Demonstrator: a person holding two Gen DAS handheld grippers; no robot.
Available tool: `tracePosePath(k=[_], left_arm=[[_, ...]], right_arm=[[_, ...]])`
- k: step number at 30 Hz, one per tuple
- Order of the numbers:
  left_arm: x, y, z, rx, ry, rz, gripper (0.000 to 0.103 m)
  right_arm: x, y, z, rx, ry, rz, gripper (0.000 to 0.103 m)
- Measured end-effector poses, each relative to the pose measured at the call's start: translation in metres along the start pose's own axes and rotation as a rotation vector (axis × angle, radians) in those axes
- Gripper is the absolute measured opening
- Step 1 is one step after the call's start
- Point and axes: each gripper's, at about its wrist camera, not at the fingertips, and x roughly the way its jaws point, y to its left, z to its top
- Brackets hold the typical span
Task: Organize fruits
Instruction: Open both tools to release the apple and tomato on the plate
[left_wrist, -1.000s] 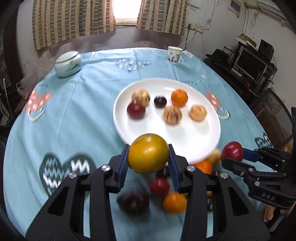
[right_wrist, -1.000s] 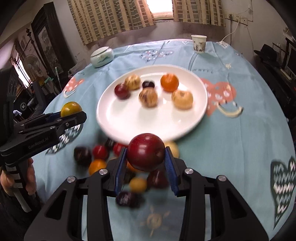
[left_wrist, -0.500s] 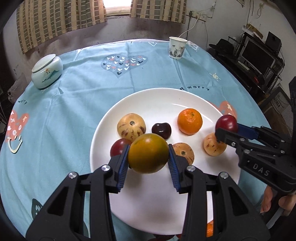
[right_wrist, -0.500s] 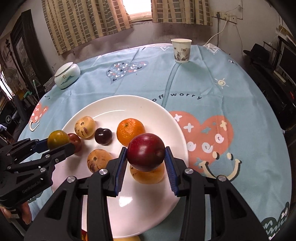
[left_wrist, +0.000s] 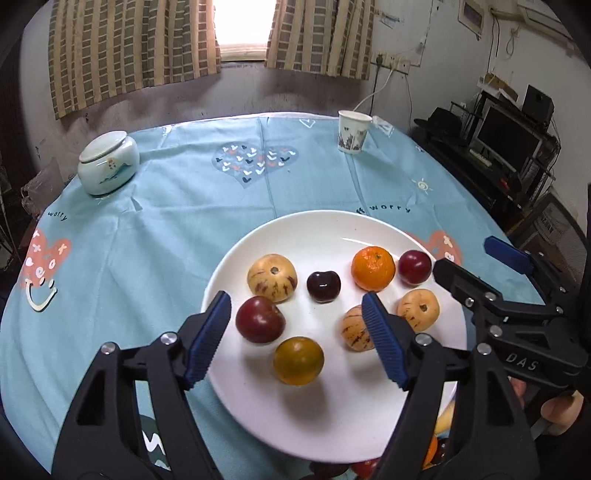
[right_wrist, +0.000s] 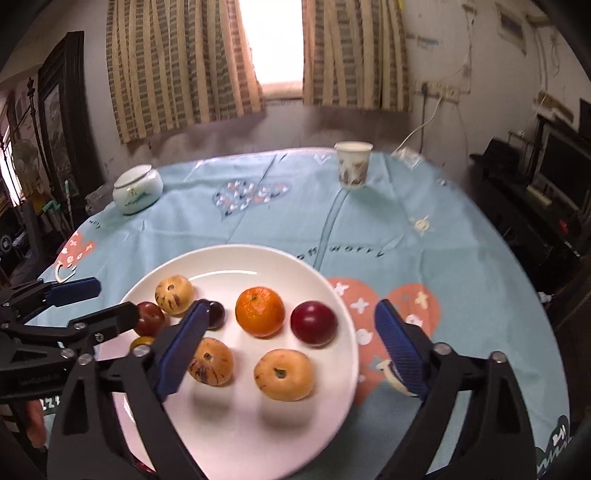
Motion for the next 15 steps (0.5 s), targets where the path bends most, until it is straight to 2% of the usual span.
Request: tracePosePath(k=[3, 5, 8, 15], left_arm=[[-0.013, 0.007, -0.005, -0.024, -0.026, 0.002, 0.083], [-0.025, 0.011, -0.009, -0.029, -0.058, 0.030, 0.091], [-0.038, 0.014, -0.014, -0.037, -0.091, 0.070, 0.095], [-0.063, 0.007, -0.033, -0.023, -0.110, 0.163, 0.095]], right_arm=[[-0.007, -0.003, -0.002, 0.012, -0.010, -0.014, 0.096], [-0.009, -0.007, -0.003, 0.036, 0.000, -0.008, 0.096], [-0.010, -0.009, -0.006, 0.058, 0.017, 0.016, 0.096], [-0.002, -0.004, -0.014, 0.039, 0.065, 0.023, 0.096]])
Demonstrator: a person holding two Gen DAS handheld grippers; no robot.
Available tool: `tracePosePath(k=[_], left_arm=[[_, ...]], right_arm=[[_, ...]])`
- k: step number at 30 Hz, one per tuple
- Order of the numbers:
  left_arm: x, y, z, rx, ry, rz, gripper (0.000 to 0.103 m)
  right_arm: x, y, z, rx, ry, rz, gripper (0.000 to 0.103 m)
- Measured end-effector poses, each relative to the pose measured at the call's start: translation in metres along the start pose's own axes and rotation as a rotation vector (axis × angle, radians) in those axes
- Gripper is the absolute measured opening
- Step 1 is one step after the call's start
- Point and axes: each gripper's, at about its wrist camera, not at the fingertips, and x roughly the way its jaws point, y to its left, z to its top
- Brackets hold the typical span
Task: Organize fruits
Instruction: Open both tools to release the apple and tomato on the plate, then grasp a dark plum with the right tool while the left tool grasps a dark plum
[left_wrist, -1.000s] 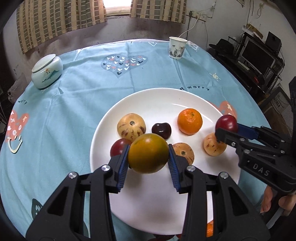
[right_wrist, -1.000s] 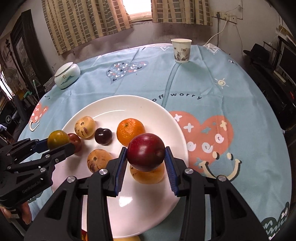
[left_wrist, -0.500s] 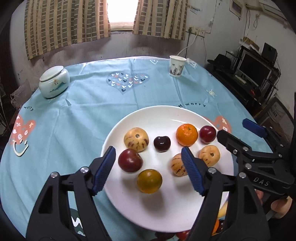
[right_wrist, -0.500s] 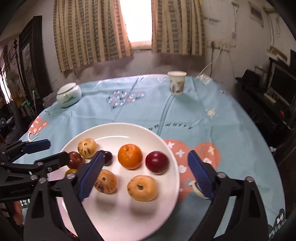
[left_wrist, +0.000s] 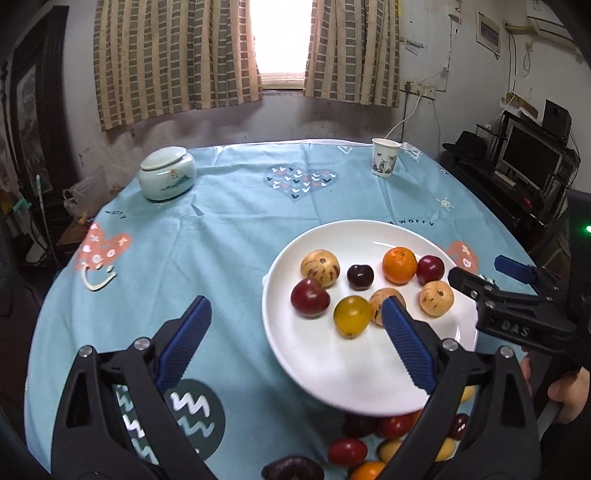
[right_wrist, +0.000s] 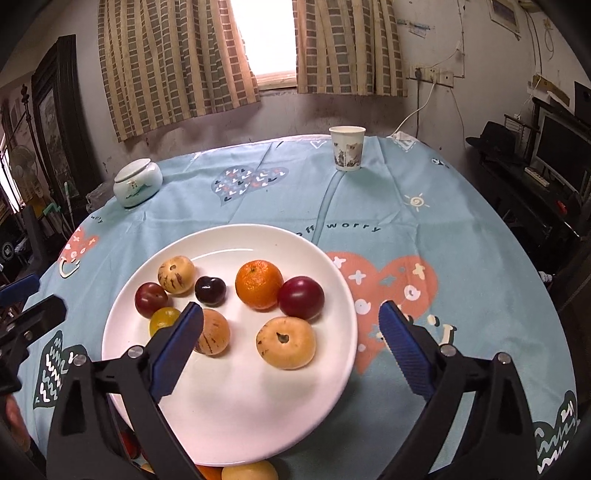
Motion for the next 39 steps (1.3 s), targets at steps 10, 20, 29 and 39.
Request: tracePosePath(k=[10, 20, 29, 39], left_arm=[[-0.072, 0.008, -0.039, -0.014, -0.020, -0.011, 0.095], [-0.108, 0.014, -0.067, 0.000, -0.049, -0.064, 0.097], [-0.108, 0.019, -0.104, 0.019, 0.002, -0.064, 0.097], [-0.076, 0.049, -0.140, -0.030, 0.131, -0.021, 0.097]], right_arm=[[-0.005, 0.010, -0.016, -0.027, 0.008, -0.051, 0.096], [-0.106, 0.027, -0.068, -0.052, 0.027, 0.009, 0.102], [-0.133, 0.038, -0.145, -0.016, 0.132, 0.045, 0.102], [-0.093, 0.072, -0.172, -0.090, 0.214, 0.132, 0.066]])
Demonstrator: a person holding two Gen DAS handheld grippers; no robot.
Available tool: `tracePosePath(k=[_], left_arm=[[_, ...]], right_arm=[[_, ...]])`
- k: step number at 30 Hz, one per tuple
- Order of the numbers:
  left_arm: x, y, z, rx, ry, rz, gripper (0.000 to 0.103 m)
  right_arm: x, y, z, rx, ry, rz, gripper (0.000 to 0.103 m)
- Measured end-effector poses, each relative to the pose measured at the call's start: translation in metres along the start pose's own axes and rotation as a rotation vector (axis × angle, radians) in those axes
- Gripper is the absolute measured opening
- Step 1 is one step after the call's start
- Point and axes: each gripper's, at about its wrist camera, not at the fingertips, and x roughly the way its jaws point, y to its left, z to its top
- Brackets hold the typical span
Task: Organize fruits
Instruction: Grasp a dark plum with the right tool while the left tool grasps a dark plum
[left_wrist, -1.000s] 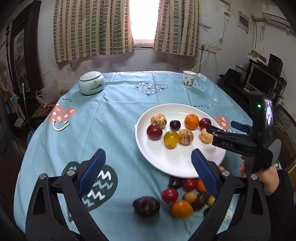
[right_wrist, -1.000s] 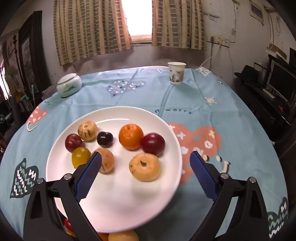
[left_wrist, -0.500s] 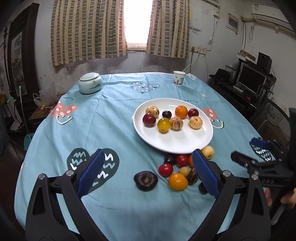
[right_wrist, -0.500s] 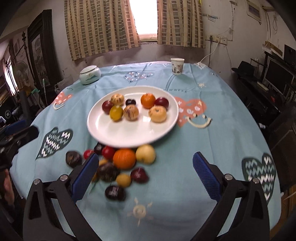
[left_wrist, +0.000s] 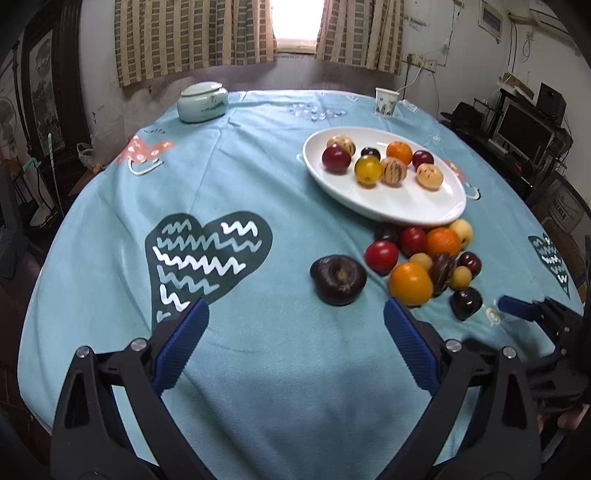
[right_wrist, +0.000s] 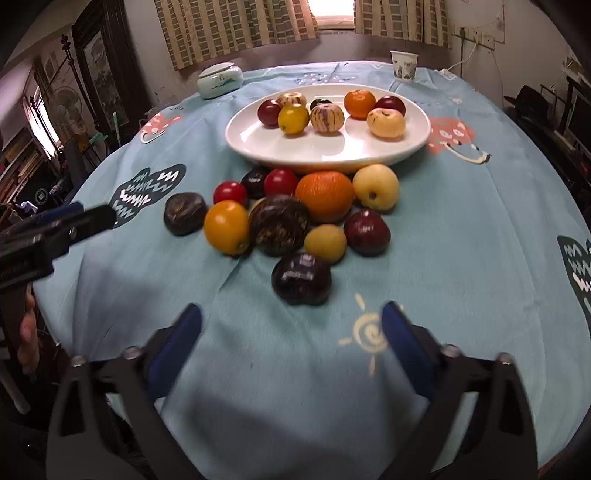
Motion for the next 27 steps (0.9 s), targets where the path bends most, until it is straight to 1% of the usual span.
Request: tracePosePath(k=[2, 4, 5, 6, 9, 14, 18, 19, 20, 21, 22, 25, 27], left_arm=[[0.004, 0.002, -0.002, -0.002, 0.012, 0.004, 0.097], [0.010, 0.003, -0.002, 0.000, 0.028, -0.004, 0.097], [0.013, 0.002, -0.002, 0.005, 0.036, -0.006, 0.097], [0.016, 0.000, -0.001, 0.013, 0.042, -0.005, 0.097], [0.027, -0.007, 0.002, 0.033, 0.050, -0.001, 0.097], [0.056, -0.022, 0.005, 0.076, 0.087, 0.022, 0.097], [0.076, -0.030, 0.010, 0.064, 0.112, 0.030, 0.095], [0.080, -0.030, 0.011, 0.053, 0.118, 0.030, 0.090], [0.084, -0.031, 0.012, 0.044, 0.124, 0.029, 0.082], [0.086, -0.031, 0.013, 0.039, 0.122, 0.029, 0.081], [0.086, -0.032, 0.014, 0.037, 0.116, 0.032, 0.075], [0.084, -0.038, 0.016, 0.055, 0.101, 0.032, 0.050], [0.084, -0.039, 0.016, 0.052, 0.103, 0.037, 0.050]], right_arm=[[0.014, -0.003, 0.006, 0.005, 0.035, -0.014, 0.053], [0.019, -0.004, 0.009, -0.002, 0.017, -0.031, 0.047], [0.020, -0.004, 0.011, -0.010, 0.012, -0.035, 0.042], [0.021, -0.004, 0.011, -0.004, 0.011, -0.015, 0.036], [0.015, -0.008, 0.011, 0.014, 0.005, 0.007, 0.036], [-0.005, -0.016, 0.008, 0.046, -0.016, 0.021, 0.036], [-0.011, -0.029, 0.004, 0.100, -0.009, 0.047, 0.036], [-0.012, -0.031, 0.004, 0.109, -0.006, 0.054, 0.036], [-0.012, -0.033, 0.003, 0.118, -0.002, 0.064, 0.036], [-0.012, -0.035, 0.002, 0.126, 0.002, 0.074, 0.036], [-0.012, -0.036, 0.001, 0.133, 0.007, 0.082, 0.036], [-0.012, -0.038, -0.001, 0.144, 0.011, 0.094, 0.036], [-0.013, -0.039, -0.001, 0.150, 0.010, 0.100, 0.036]])
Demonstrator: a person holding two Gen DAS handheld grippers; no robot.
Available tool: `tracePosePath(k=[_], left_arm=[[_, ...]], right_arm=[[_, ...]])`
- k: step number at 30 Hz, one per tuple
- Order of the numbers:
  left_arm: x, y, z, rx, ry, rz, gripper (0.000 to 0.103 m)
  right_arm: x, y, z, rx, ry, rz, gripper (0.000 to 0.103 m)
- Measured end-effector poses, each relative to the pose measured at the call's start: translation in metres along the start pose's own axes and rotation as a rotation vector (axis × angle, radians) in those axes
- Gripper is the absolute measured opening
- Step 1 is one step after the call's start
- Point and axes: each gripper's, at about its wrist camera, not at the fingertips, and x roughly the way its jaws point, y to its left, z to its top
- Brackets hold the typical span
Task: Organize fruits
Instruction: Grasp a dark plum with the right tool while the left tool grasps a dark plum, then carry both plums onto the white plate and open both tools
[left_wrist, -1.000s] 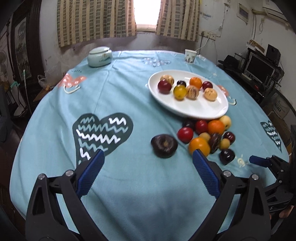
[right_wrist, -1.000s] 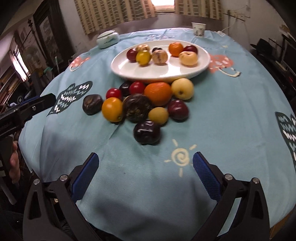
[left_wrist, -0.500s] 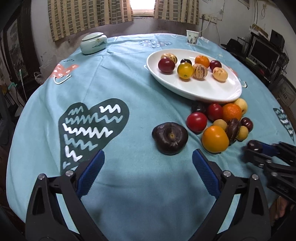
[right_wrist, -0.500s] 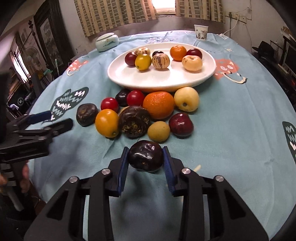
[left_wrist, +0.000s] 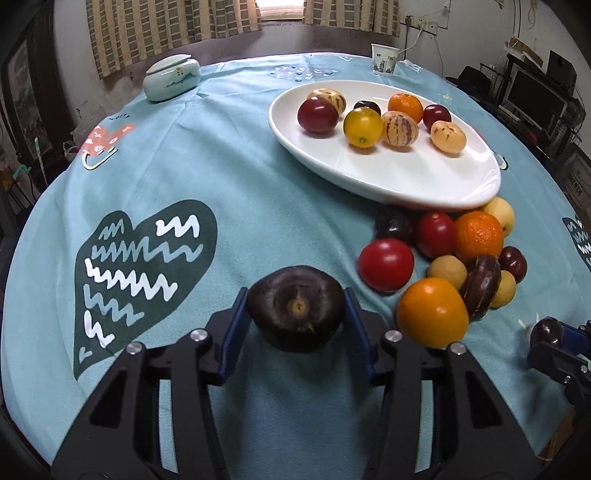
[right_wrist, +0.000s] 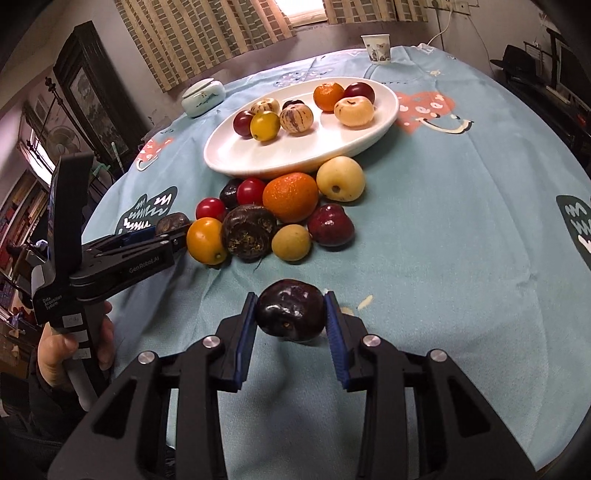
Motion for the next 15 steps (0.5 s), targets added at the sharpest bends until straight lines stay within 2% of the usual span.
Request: tracePosePath(k=[15], left_arm=[[-0.013, -0.004, -0.003, 0.000, -0.003, -0.045, 0.050]], right_arm=[[0.001, 0.001, 0.000, -0.003, 0.005, 0.015, 0.036]])
